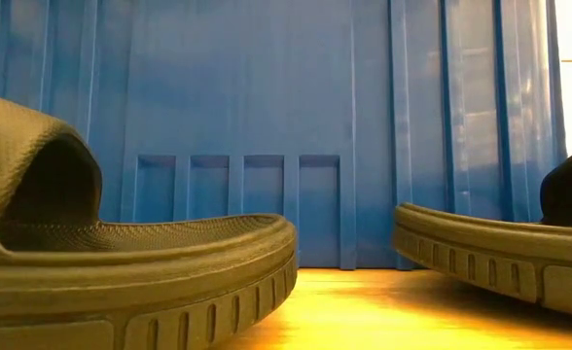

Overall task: Pick and place slides into bin
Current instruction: Put the black slide into the blue bin

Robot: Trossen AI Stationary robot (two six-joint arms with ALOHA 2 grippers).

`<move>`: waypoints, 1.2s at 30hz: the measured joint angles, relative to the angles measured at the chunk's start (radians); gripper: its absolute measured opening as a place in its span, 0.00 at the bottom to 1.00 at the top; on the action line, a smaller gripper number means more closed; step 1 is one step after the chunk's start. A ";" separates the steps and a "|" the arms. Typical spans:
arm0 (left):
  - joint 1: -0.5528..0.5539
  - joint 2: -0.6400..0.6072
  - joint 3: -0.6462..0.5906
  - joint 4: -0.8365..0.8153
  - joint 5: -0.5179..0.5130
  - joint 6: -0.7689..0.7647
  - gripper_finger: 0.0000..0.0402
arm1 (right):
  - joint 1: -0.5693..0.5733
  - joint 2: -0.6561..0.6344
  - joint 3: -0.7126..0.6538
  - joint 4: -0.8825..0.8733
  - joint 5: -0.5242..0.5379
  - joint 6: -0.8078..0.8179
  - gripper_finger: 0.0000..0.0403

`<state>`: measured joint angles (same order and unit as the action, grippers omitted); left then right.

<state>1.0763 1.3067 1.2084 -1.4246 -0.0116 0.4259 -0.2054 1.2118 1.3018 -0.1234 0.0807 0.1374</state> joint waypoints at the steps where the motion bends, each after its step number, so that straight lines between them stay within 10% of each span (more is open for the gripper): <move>1: 0.000 -0.006 0.004 0.001 0.002 -0.001 0.00 | 0.000 0.000 0.000 0.000 0.000 0.000 0.56; 36: 0.000 -0.105 0.463 -0.007 -0.016 0.002 0.00 | 0.000 0.000 0.000 0.000 0.053 0.012 0.56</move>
<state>1.0763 1.2018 1.6713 -1.4319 -0.0273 0.4276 -0.2054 1.2118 1.3018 -0.1234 0.1339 0.1497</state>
